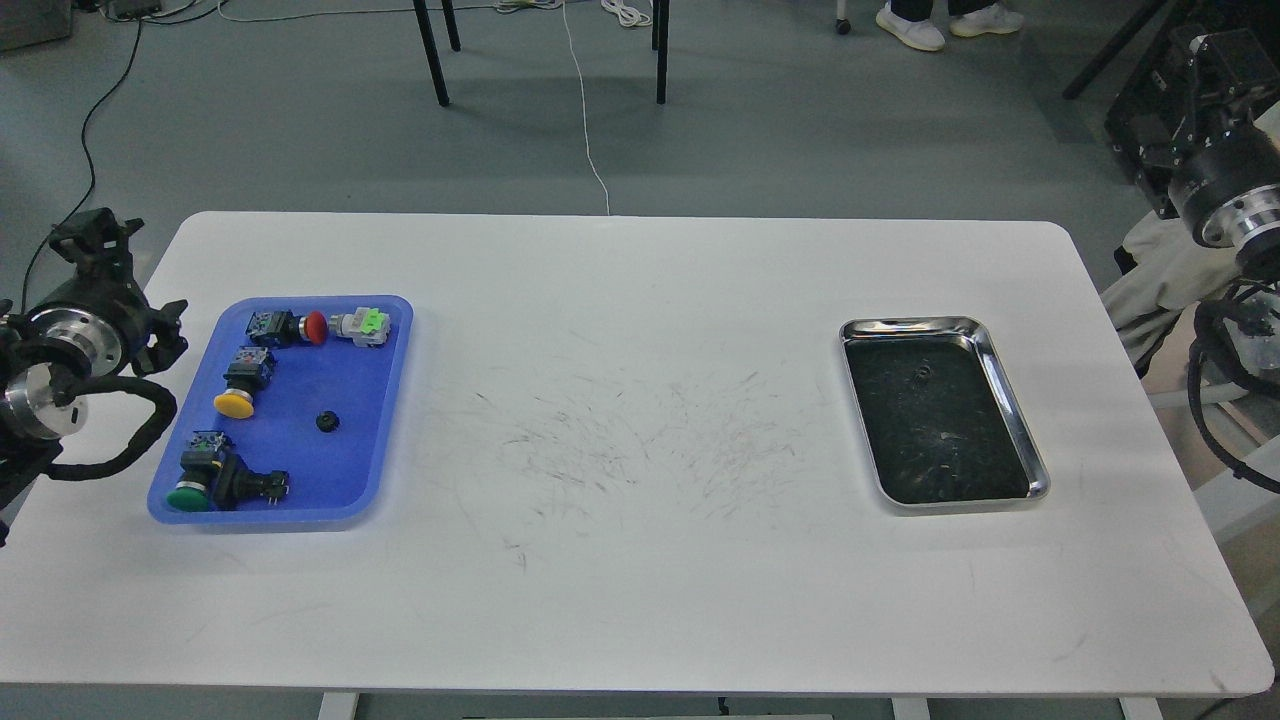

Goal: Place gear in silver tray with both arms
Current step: 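Raise the left gripper up and back beside the blue tray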

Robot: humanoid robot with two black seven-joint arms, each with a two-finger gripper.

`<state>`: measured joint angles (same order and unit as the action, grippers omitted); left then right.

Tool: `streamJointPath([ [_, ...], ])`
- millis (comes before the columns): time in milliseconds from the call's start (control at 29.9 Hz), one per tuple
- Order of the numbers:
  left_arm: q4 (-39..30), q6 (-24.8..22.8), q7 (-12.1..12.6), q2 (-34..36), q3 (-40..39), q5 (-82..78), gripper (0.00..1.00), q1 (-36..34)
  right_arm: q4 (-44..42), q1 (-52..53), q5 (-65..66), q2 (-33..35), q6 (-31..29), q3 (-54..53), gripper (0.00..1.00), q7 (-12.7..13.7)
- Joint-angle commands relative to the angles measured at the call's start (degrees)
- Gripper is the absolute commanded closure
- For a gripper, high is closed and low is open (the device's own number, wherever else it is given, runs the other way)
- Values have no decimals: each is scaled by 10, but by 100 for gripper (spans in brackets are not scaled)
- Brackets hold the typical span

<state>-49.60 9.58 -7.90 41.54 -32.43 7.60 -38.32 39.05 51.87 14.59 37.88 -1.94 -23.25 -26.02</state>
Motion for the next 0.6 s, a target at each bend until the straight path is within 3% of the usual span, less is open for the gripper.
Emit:
streamJointPath([
  [0,-19,12,-28,-29,-75,1,6,24,1,-2,0,0,1,-4,6,0],
  [100,-18,16,-46,-44,-83,-6,6,23,5,-5,0,0,1,-7,6,0],
  [267,-19,10,-42,-37,-39,-19,3,10,9,-7,0,0,2,-14,6,0],
  [568,-21,23,-48,25,165,-100,2,-68,9,-22,0,-2,1,-24,6,0],
])
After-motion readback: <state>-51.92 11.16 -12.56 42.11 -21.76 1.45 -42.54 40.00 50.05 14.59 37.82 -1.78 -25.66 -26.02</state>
